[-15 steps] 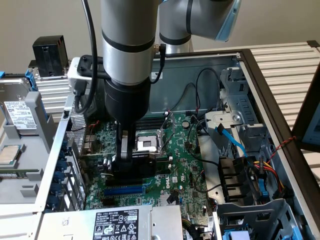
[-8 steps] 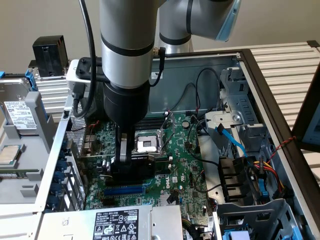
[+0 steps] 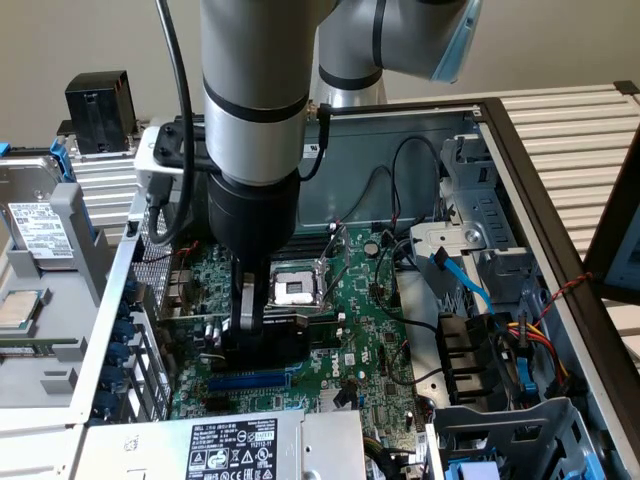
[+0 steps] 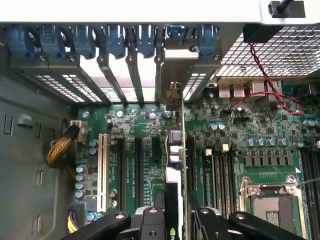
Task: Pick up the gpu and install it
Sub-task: 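Insert the gpu into the slot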
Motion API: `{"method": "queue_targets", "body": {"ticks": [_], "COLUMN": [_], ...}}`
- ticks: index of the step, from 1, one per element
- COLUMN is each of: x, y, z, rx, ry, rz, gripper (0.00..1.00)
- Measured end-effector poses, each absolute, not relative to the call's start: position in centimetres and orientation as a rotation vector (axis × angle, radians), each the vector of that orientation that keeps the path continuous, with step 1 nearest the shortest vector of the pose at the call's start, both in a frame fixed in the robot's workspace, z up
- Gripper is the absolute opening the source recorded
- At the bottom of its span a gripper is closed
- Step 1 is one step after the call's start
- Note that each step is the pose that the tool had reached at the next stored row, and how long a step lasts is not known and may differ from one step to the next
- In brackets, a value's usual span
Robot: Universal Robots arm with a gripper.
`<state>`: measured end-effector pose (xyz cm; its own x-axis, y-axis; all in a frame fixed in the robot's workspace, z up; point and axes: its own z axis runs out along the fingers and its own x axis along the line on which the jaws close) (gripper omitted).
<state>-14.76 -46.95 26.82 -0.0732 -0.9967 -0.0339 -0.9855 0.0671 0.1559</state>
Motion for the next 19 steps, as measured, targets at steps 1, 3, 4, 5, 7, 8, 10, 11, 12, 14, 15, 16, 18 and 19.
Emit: {"method": "queue_targets", "body": {"ticks": [1,3,4,5,7,8,10,11,12,14,15,16,18,19], "x": [-14.77,-14.78,-14.79,-14.79,-14.78,-14.78,-14.78,-14.78,-14.78,-14.78,-14.78,-14.78,-14.78,-14.78], "y": [-46.95,-46.95,-46.95,-46.96,-46.96,-46.96,-46.96,-46.96,-46.96,-46.96,-46.96,-46.96,-46.96,-46.96], "z": [26.82,26.75,26.73,26.73,26.71,26.71,26.69,26.67,26.64,26.61,26.61,26.60,26.57,26.56], "rx": [2.080,2.077,2.077,2.076,2.077,2.077,2.077,2.077,2.077,2.076,2.076,2.076,2.077,2.077], "ry": [-2.232,-2.230,-2.229,-2.229,-2.229,-2.229,-2.229,-2.229,-2.229,-2.229,-2.229,-2.229,-2.229,-2.229], "rz": [-0.213,-0.217,-0.218,-0.218,-0.219,-0.219,-0.218,-0.219,-0.219,-0.218,-0.218,-0.219,-0.218,-0.219], "gripper": [0.27,0.27,0.27,0.27,0.27,0.27,0.27,0.27,0.27,0.27,0.27,0.27,0.27,0.27]}}
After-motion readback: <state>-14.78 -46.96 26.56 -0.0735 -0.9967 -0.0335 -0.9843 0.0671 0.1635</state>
